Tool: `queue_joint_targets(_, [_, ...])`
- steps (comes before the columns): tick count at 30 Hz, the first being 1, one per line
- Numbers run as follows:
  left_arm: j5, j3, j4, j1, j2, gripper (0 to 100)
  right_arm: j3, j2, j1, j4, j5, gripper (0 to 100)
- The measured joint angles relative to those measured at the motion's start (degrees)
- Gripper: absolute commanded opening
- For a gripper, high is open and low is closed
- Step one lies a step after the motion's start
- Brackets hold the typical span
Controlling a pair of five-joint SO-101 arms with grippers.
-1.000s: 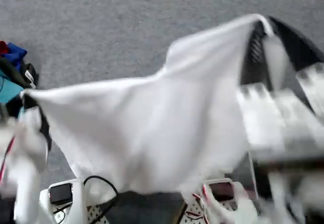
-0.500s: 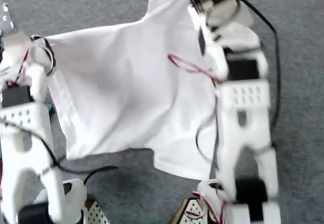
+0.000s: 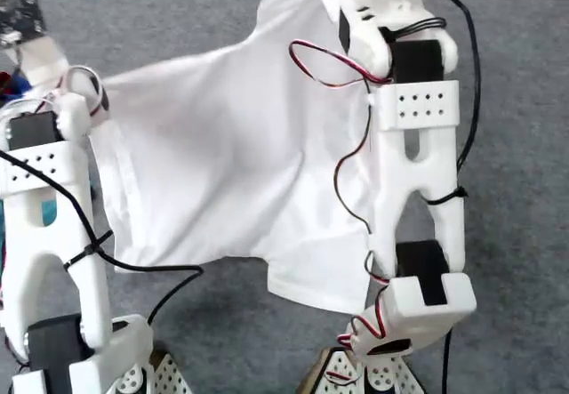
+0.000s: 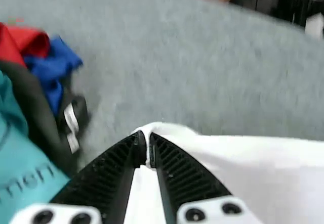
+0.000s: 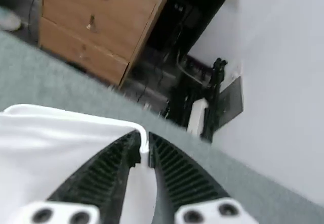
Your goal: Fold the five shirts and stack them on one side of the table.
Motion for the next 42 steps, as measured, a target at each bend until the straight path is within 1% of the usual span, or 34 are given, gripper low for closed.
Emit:
queue_joint_targets(2, [-0.2,-0.1,4.0,0.9,0.0,2,-3.1,0.0,0.1,8.3,1.1,0.4])
queue_joint_targets(5, [-2.7,-0.1,9.8,1.8,0.0,2,-7.2,0.0,0.1,20.9,4.4,0.4])
queue_joint_targets(8, [-4.0,-0.1,14.0,1.8,0.0,2,-10.5,0.0,-0.5,31.6,7.4,0.4])
queue_joint_targets(10, [-4.3,-0.1,15.6,1.8,0.0,2,-11.9,0.0,-1.8,37.3,8.9,0.4])
queue_joint_targets(12, [-4.4,-0.1,17.0,1.8,0.0,2,-11.9,-0.2,-2.9,40.0,9.6,0.4])
queue_joint_targets(16, [-4.4,-0.1,17.7,1.8,0.0,2,-5.5,-5.0,-4.0,40.6,10.6,0.4])
queue_joint_targets(22, [-4.9,0.5,17.8,0.6,0.0,2,16.1,-21.1,-5.4,40.1,13.7,0.4])
queue_joint_targets(27, [-8.4,7.6,17.8,-0.6,0.0,2,36.3,-36.3,-5.4,35.4,14.9,0.4])
queue_joint_targets(31, [-8.8,14.7,17.8,-0.6,0.0,2,50.5,-44.8,-4.6,31.5,14.9,0.4])
queue_joint_targets(34, [-10.5,19.8,17.5,-0.6,0.0,2,58.6,-49.1,-2.4,29.5,16.3,0.4])
queue_joint_targets(37, [-12.1,24.1,15.5,-0.8,0.0,2,65.6,-53.2,-1.8,28.7,16.7,0.4])
queue_joint_targets(42, [-13.5,26.0,13.8,-2.5,0.0,2,75.3,-60.8,-1.8,28.7,18.6,0.4])
